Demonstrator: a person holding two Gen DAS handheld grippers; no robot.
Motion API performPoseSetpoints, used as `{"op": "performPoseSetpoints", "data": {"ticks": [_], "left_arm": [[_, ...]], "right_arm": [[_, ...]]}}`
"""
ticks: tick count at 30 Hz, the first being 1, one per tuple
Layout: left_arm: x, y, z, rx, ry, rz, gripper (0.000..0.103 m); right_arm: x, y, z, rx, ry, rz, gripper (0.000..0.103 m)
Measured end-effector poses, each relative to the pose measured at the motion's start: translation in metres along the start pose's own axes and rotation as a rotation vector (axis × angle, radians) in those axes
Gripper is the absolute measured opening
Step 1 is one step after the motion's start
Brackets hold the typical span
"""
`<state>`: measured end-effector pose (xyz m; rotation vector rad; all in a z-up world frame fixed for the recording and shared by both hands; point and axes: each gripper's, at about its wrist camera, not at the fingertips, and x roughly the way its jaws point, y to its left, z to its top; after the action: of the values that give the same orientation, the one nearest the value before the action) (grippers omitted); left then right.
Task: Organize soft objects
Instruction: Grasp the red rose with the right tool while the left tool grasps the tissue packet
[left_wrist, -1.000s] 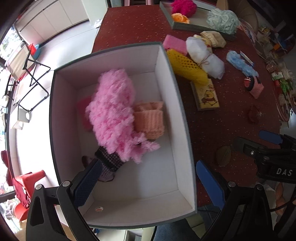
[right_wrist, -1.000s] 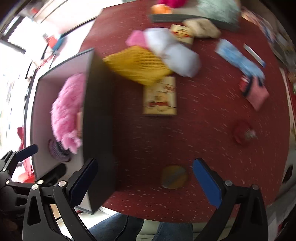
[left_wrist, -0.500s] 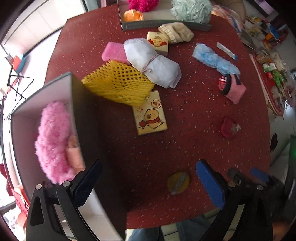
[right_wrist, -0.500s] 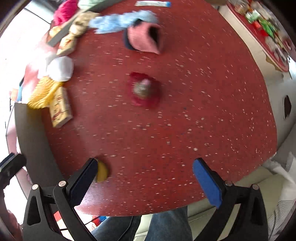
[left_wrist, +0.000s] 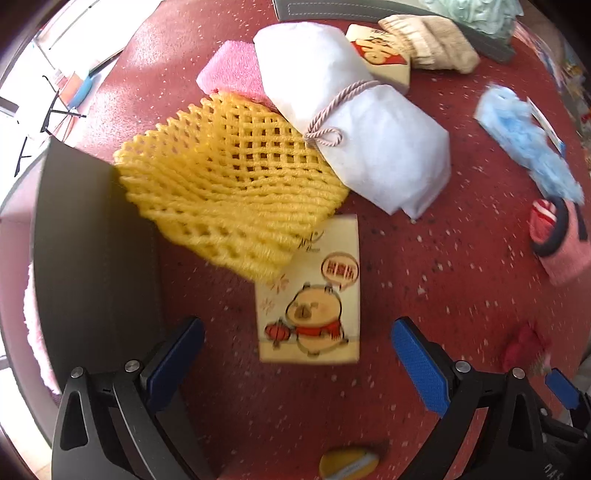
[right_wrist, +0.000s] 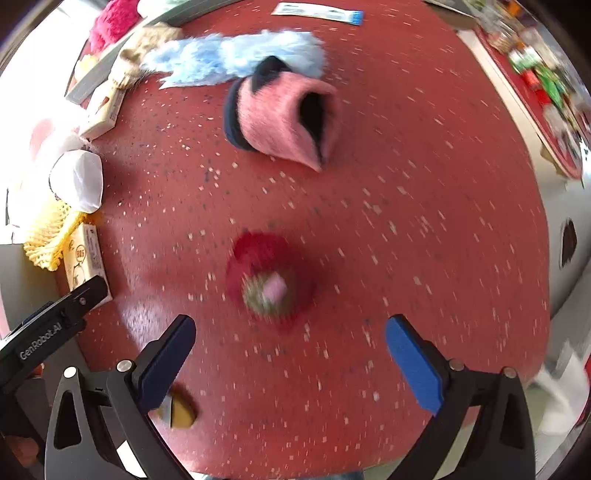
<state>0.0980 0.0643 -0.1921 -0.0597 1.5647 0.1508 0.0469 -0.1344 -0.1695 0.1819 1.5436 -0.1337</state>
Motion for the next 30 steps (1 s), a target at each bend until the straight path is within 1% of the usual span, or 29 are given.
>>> {"op": "performPoseSetpoints", "data": {"ticks": [6, 10, 11, 13, 14, 16, 18, 19, 21, 22, 23, 24, 25, 26, 27, 28, 29, 30], "left_arm": [[0.016, -0.010, 0.011, -0.005, 0.010, 0.019, 0.102], [0.020, -0.011, 0.017, -0.020, 0.002, -0.044, 0.103], [0.021, -0.010, 0.018, -0.025, 0.007, -0.071, 0.103], [0.023, -0.012, 0.022, -0.031, 0.012, -0.074, 0.103], [0.023, -0.012, 0.022, -0.035, 0.012, -0.076, 0.103], [0.022, -0.013, 0.021, -0.034, 0.006, -0.076, 0.103], [0.023, -0.014, 0.021, -0.030, 0.007, -0.076, 0.103], [0.022, -0.010, 0.021, -0.026, 0.018, -0.076, 0.103], [0.022, -0.010, 0.022, -0.023, 0.040, -0.075, 0.103], [0.024, 0.001, 0.028, -0.020, 0.047, -0.074, 0.103], [0.024, 0.001, 0.030, -0.017, 0.052, -0.070, 0.099], [0.025, 0.000, 0.032, -0.011, 0.055, -0.063, 0.096], [0.025, -0.002, 0.033, -0.005, 0.050, -0.063, 0.088], [0.022, -0.004, 0.032, 0.001, 0.044, -0.078, 0.078], [0.019, -0.005, 0.031, 0.009, 0.036, -0.079, 0.072], [0.015, -0.007, 0.029, 0.021, 0.026, -0.082, 0.059], [0.012, -0.009, 0.029, 0.038, 0.017, -0.082, 0.054], [0.008, -0.012, 0.028, 0.057, 0.010, -0.081, 0.054]], "right_arm": [[0.023, 0.012, 0.021, -0.066, 0.020, 0.005, 0.103], [0.036, 0.030, 0.026, -0.088, 0.028, -0.007, 0.103], [0.037, 0.032, 0.027, -0.093, 0.020, -0.016, 0.103], [0.040, 0.036, 0.026, -0.101, 0.012, -0.025, 0.102], [0.042, 0.047, 0.024, -0.109, 0.007, -0.034, 0.100], [0.040, 0.050, 0.026, -0.126, 0.000, -0.050, 0.095], [0.038, 0.057, 0.026, -0.141, -0.013, -0.077, 0.083], [0.037, 0.060, 0.025, -0.143, -0.014, -0.077, 0.080], [0.034, 0.064, 0.025, -0.151, -0.015, -0.076, 0.071], [0.033, 0.070, 0.021, -0.154, -0.014, -0.079, 0.069], [0.033, 0.073, 0.022, -0.153, -0.012, -0.079, 0.063], [0.032, 0.075, 0.021, -0.152, -0.013, -0.077, 0.052], [0.027, 0.071, 0.019, -0.154, -0.014, -0.075, 0.046], [0.027, 0.072, 0.019, -0.157, -0.008, -0.071, 0.038], [0.026, 0.072, 0.018, -0.158, 0.001, -0.060, 0.033], [0.025, 0.071, 0.017, -0.154, 0.010, -0.044, 0.032], [0.025, 0.070, 0.016, -0.147, 0.017, -0.033, 0.032], [0.024, 0.069, 0.014, -0.137, 0.020, -0.025, 0.032]]}}
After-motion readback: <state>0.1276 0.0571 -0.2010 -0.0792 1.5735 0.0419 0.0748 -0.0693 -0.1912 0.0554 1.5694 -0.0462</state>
